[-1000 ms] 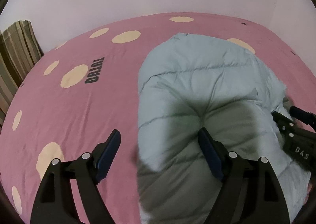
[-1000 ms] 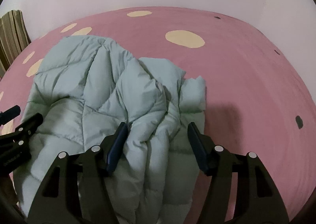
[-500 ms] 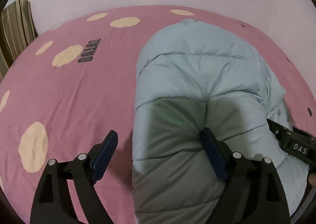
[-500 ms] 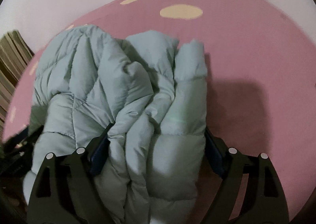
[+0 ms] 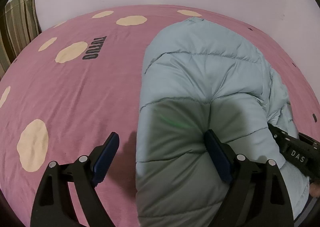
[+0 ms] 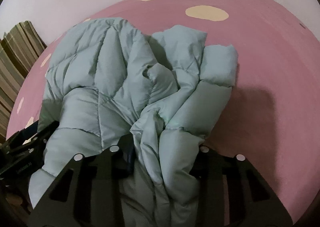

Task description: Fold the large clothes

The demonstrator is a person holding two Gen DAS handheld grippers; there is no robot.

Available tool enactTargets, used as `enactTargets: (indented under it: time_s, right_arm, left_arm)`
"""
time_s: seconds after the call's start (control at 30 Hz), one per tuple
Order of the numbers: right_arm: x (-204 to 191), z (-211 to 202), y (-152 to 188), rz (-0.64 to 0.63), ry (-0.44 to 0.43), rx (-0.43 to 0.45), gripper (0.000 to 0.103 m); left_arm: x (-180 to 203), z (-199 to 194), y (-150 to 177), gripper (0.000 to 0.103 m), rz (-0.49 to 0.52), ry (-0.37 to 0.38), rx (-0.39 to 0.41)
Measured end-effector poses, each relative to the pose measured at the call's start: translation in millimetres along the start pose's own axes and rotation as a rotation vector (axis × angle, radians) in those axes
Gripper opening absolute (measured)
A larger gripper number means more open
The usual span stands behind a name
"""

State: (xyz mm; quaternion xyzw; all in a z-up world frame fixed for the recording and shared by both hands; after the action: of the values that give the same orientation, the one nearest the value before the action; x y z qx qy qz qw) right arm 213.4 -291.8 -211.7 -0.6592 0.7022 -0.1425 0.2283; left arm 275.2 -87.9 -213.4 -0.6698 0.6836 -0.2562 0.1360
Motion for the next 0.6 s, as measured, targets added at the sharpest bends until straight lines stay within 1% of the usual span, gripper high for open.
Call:
enactTargets:
  time_s: [0.33,0.47,0.6]
  right_arm:
    - [-7,-1,2,-0.017,-0.008,0.015,0.032]
    - [-1,-2,4,-0.024,-0.010,0.016,0.032]
    - [1,-3,5,-0.025,-0.010,0.016,0.032]
  left_arm:
    - [-4,-2,0,0.086,-0.023,0.006,0.001]
    - [-11,2,0,0.086,-0.056,0.055,-0.022]
    - [-22,13,-2,0.088,-0.130,0.138,-0.086]
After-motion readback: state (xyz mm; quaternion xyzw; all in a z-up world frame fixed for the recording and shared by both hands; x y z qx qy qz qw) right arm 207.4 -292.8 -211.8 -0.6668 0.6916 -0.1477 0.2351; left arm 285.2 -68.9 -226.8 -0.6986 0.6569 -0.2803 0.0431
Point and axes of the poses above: each gripper's, at about its wrist camera, not at the fingertips, and z roughly the way its jaws point, x to its right, y to its underside, the point moved 3 cm from there along z, roughly the way its jaws point, and after that the axes turned 10 degrees about -z, right-handed, at the moved point
